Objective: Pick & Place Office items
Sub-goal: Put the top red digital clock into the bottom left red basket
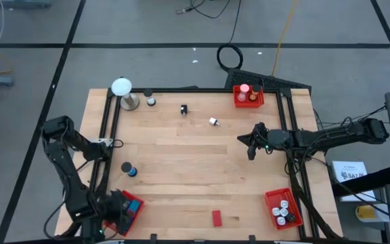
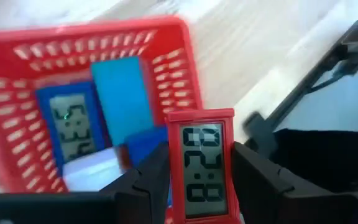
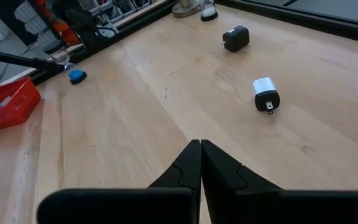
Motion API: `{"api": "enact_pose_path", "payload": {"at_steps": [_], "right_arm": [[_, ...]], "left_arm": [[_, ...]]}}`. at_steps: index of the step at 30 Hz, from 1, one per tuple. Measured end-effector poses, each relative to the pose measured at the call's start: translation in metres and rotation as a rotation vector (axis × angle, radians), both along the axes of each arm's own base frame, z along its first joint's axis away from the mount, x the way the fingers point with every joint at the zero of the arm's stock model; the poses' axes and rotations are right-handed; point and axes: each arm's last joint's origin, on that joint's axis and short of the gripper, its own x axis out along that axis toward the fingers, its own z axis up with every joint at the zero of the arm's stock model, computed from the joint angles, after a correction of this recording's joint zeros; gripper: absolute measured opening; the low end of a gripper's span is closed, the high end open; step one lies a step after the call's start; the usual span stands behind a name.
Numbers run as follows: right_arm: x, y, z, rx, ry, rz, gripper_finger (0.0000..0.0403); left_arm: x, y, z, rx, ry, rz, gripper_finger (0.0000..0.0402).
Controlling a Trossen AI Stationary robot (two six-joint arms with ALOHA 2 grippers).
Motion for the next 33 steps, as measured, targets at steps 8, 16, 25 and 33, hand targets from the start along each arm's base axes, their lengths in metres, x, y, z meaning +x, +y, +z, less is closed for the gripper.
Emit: {"api": "enact_pose_path", "payload": {"at_steps": [8,16,25,33], "right_arm": [[0.000,0.000,0.000,-0.004,-0.004,0.006,0.0000],[0.000,0.000,0.001,-0.006,-0.003,0.008,0.0000],[0.000,0.000,0.000,-0.005,-0.003,0.009,0.0000],[0.000,0.000,0.000,-0.005,-0.003,0.009,0.0000]], "left_arm": [[0.008,0.005,0.000,0.001,0.009,0.023,0.0145],[-0.001,0.004,-0.006,0.017,0.079,0.086,0.0145],[0.000,-0.007,-0.025,0.001,0.178,0.107,0.0145],[-0.002,-0.006,-0.025,0.006,0.218,0.115,0.0145]]}}
